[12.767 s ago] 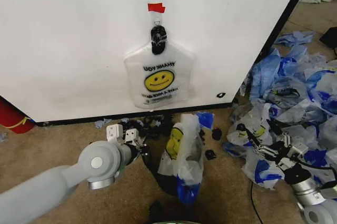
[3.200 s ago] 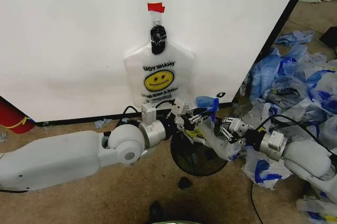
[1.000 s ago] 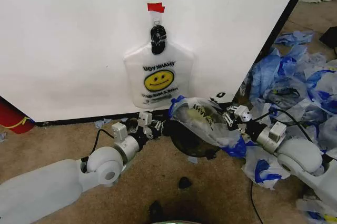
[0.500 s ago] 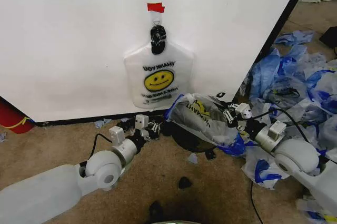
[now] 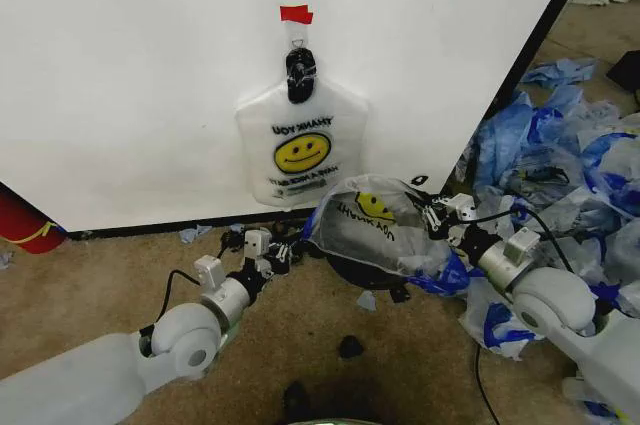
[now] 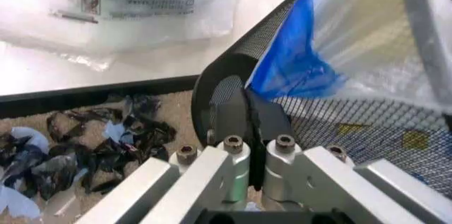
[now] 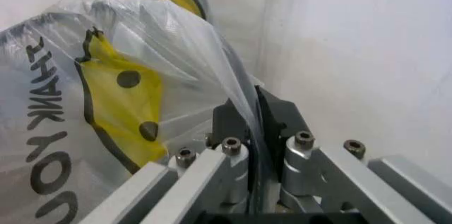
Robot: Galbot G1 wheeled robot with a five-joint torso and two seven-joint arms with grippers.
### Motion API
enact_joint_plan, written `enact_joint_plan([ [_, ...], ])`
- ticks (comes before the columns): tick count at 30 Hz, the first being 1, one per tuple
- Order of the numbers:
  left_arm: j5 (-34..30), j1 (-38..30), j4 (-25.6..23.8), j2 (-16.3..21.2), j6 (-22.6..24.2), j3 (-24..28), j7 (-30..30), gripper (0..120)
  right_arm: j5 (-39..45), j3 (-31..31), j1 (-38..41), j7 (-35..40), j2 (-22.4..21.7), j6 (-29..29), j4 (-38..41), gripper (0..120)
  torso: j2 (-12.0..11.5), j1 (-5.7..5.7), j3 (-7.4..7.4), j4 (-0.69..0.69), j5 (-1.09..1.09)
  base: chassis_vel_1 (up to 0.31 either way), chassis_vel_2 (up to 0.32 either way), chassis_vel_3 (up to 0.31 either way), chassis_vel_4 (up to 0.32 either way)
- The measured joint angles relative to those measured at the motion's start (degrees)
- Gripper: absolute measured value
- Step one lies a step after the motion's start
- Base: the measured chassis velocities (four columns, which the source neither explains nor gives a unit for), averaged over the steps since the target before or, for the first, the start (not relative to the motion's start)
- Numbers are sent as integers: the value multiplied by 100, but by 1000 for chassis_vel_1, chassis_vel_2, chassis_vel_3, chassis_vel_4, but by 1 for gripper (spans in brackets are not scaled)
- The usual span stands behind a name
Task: Pick up the garbage bag from the wall and place it over the trash bin.
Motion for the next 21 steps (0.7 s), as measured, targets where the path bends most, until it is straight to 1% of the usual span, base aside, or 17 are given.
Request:
enact_joint_plan([
  [4, 21, 172, 20, -11, 5, -98, -16, 0, 122, 44, 6, 111, 13, -5, -4, 0, 0, 0, 0, -1, 4, 0, 0, 0, 0],
  [5, 38, 243, 19, -13, 1, -162, -13, 0, 173, 49, 9, 152, 30, -12, -3, 0, 1, 0, -1, -1, -4, 0, 0, 0, 0],
  [6, 58, 337, 21, -7, -6, -227, -14, 0, 201, 49, 10, 176, 60, -27, -17, 0, 0, 0, 0, 1, 3, 0, 0, 0, 0],
  [8, 94, 443, 21, -5, -17, -304, -13, 0, 212, 48, 12, 196, 101, -35, -41, 0, 0, 0, 0, -1, -1, 0, 0, 0, 0],
  [14, 91, 626, -40, -9, -65, -535, 7, 0, 176, 2, 7, 197, 160, -38, -76, 0, 0, 0, 0, -1, 0, 0, 0, 0, 0],
  [15, -5, 715, -134, 33, -88, -705, 69, 7, 153, -13, 4, 195, 181, -38, -82, 0, 0, 0, 0, -1, 0, 0, 0, 0, 0],
  [16, -129, 788, -244, 69, -114, -857, 148, 10, 135, -24, 4, 194, 202, -38, -86, 0, 0, 0, 0, 0, 1, 0, 0, 0, 0],
  [17, -129, 788, -244, 69, -114, -857, 148, 10, 135, -24, 4, 194, 202, -38, -86, 0, 0, 0, 0, 0, 1, 0, 0, 0, 0],
  [19, -369, 934, -466, 144, -138, -1113, 340, 18, 106, -42, 5, 193, 254, -38, -87, 0, 0, 0, 0, -1, 1, 0, 0, 0, 0],
  [20, -521, 1095, -656, 195, -166, -1310, 550, 23, 85, -58, 7, 191, 299, -40, -88, 0, 0, 0, 0, 0, 4, 0, 0, 0, 0],
  [21, -550, 1154, -723, 207, -180, -1359, 619, 25, 76, -64, 8, 189, 312, -41, -87, 0, 0, 0, 0, 0, 4, 0, 0, 0, 0],
])
